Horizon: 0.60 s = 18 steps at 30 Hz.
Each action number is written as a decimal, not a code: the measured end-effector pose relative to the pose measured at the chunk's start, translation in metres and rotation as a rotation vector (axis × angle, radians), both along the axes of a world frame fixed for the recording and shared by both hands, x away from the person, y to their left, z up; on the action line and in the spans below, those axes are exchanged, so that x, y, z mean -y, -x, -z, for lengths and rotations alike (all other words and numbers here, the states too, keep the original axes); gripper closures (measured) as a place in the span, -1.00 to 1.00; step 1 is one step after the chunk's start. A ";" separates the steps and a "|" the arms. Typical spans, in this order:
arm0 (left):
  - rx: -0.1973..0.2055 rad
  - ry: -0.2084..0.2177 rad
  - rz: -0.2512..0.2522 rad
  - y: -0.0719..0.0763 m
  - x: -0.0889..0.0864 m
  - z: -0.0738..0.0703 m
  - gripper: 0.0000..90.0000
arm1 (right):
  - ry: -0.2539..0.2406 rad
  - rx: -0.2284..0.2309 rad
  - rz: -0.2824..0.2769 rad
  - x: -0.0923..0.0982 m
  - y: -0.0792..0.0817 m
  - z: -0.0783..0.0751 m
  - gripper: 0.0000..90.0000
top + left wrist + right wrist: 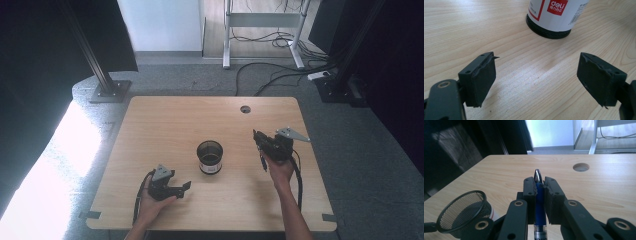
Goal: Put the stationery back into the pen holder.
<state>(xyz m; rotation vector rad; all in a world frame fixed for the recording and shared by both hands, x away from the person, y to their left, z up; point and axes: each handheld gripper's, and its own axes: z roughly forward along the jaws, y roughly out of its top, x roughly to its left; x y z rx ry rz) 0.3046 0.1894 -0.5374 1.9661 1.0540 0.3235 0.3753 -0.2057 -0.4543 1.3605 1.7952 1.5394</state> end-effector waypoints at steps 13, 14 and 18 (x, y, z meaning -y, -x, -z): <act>-0.001 0.000 0.001 0.000 0.000 0.000 -0.65 | -0.025 0.084 -0.049 -0.033 0.000 -0.026 0.75; -0.001 -0.002 0.002 0.000 0.000 0.000 -0.65 | -0.021 0.088 -0.056 -0.036 -0.001 -0.028 0.75; -0.001 -0.003 0.002 0.000 0.000 0.000 -0.65 | -0.023 0.096 -0.074 -0.049 -0.003 -0.032 0.75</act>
